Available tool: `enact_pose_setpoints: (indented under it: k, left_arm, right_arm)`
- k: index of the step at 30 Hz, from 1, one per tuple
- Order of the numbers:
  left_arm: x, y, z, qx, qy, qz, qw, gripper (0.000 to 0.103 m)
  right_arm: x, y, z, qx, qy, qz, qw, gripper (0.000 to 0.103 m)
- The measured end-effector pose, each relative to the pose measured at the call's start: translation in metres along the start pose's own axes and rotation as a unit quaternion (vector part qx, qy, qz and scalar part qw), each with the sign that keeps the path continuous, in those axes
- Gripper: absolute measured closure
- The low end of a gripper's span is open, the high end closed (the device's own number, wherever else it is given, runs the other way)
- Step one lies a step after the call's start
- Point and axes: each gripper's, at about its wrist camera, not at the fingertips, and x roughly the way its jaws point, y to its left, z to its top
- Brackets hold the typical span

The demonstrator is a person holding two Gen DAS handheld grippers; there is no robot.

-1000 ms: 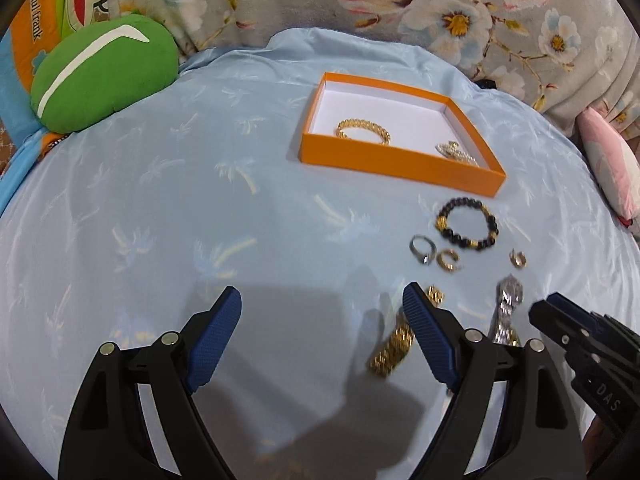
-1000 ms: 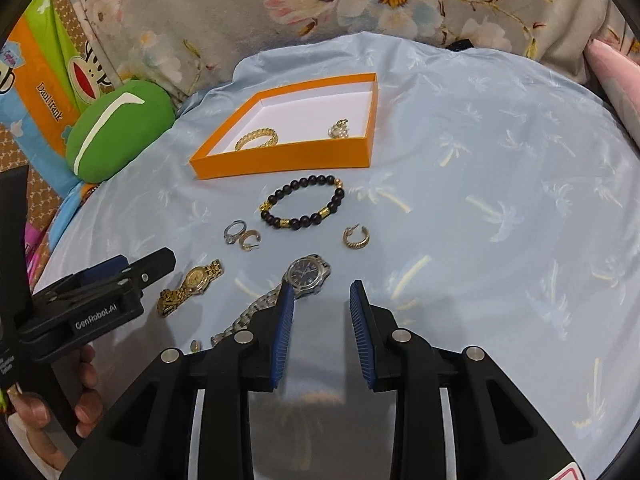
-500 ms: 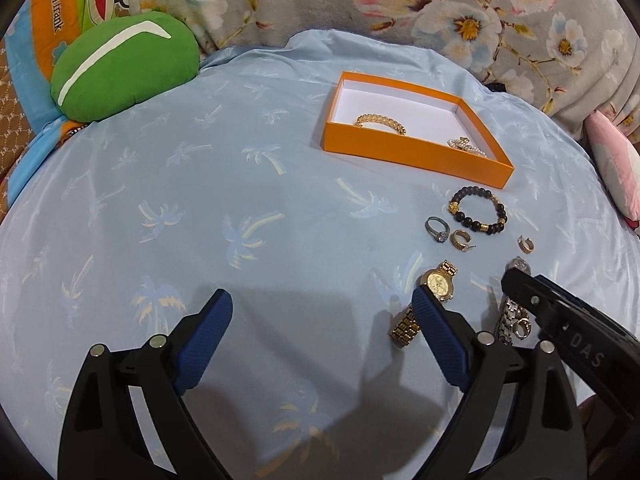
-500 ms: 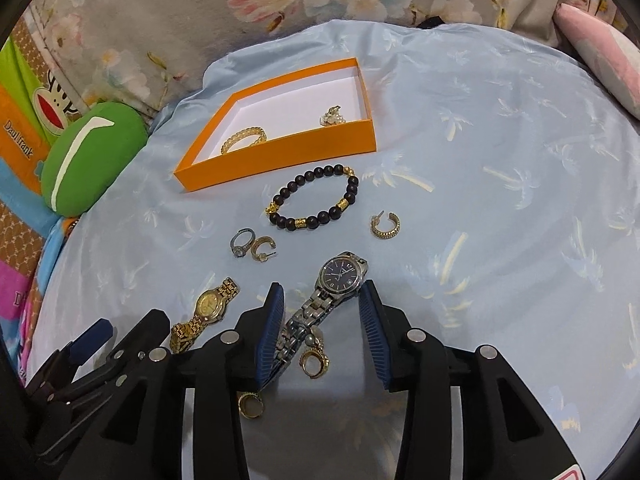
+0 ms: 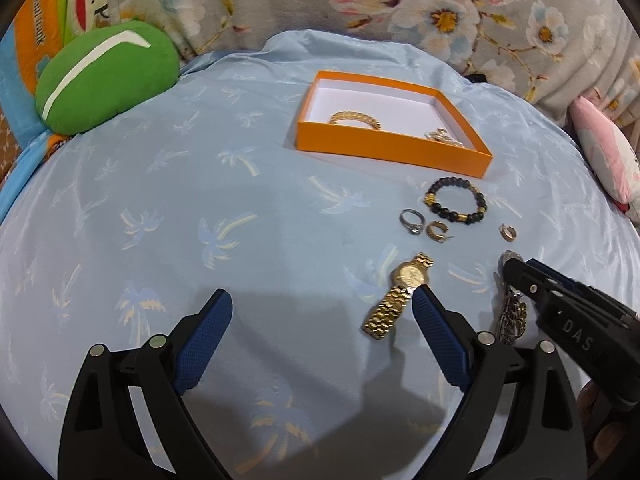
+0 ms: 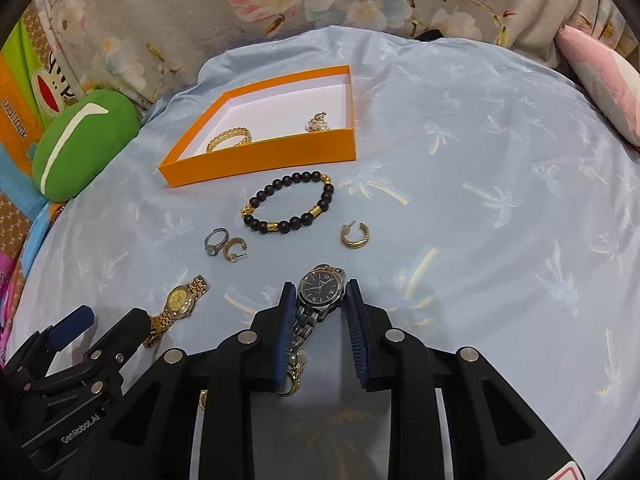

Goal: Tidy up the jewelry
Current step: 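Grasp the silver watch with the right gripper, then grasp the gold watch with the left gripper while the right gripper holds the silver watch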

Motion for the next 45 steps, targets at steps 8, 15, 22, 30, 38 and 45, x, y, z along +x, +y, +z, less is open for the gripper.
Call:
enact_pose_setpoints:
  k: [8,15,22,30,38,45]
  left_arm:
    - [0.019,-0.024,0.008,0.017,0.031,0.001,0.9994,0.016]
    - [0.022,-0.032,0.009,0.031,0.031,0.021,0.9988,0.03]
    - [0.018,-0.036,0.009,0.036,0.02,-0.003,0.9991,0.067]
    - [0.015,-0.031,0.008,0.018,0.016,-0.022,0.9995,0.08]
    - [0.007,-0.027,0.005,0.002,0.009,-0.021,0.9997,0.08]
    - [-0.003,-0.02,0.01,-0.01,0.001,-0.018,0.9998,0.08]
  right_arm:
    - [-0.008,-0.023,-0.005,0.013,-0.001,-0.006,1.0,0.079]
    - [-0.006,-0.024,-0.005,0.015,0.003,-0.001,1.0,0.079]
    - [-0.005,-0.023,-0.005,0.014,0.004,-0.001,1.0,0.079]
    - [-0.005,-0.022,-0.005,0.014,0.004,0.002,1.0,0.078]
    - [-0.016,-0.01,-0.006,-0.013,-0.023,0.028,0.999,0.079]
    - [-0.024,-0.004,-0.004,-0.025,-0.033,0.046,0.998,0.08]
